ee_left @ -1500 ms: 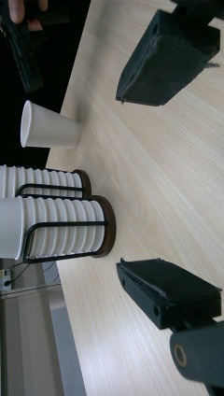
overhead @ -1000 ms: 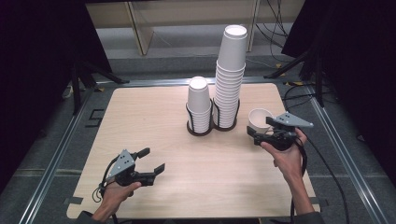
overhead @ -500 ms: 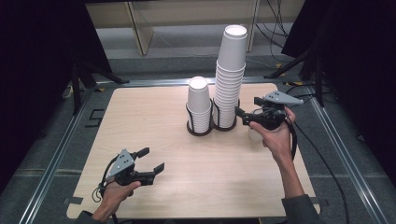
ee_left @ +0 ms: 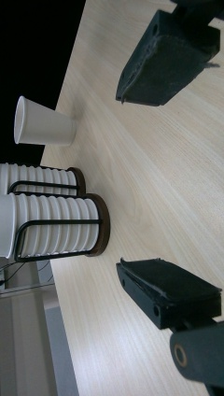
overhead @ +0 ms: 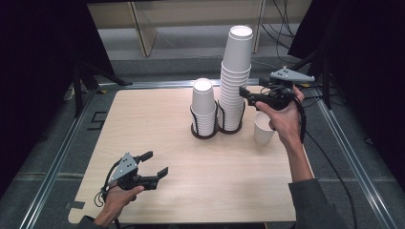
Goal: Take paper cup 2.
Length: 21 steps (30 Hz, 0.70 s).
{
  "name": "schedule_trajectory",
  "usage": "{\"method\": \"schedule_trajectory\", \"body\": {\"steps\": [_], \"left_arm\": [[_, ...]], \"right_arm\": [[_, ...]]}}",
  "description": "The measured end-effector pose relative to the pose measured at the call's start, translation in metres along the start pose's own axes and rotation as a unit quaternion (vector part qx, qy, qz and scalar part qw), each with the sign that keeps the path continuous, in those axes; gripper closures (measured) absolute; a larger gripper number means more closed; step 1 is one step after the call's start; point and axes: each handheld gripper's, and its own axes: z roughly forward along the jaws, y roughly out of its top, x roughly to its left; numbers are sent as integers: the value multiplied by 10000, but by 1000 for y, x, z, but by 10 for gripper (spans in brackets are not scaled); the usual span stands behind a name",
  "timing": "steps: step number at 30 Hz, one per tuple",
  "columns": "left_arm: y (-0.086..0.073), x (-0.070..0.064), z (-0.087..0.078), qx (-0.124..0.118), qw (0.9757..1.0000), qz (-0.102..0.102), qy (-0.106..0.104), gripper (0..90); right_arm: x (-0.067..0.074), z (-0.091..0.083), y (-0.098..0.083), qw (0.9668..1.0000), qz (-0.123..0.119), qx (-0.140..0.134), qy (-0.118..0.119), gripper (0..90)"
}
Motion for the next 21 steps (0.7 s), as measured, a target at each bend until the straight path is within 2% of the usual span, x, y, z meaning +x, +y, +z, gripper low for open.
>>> {"method": "schedule_trajectory", "body": {"steps": [2,5,8,17,21], "left_arm": [[0,0,-1,21,10000,25,15,146],[0,1,-1,21,10000,24,18,146],[0,1,-1,6,10000,13,-5,146],[-1,0,-1,32,10000,-1,-17,146],[0,0,-1,37,10000,40,-28,146]], "right_arm": [[0,3,7,9999,-57,53,-150,153],[-1,11,16,9999,14,21,-117,153],[-3,18,23,9997,-51,-35,-248,153],[-7,39,43,9995,52,-86,-292,152],[-6,47,50,9997,-6,-60,-240,153]]}}
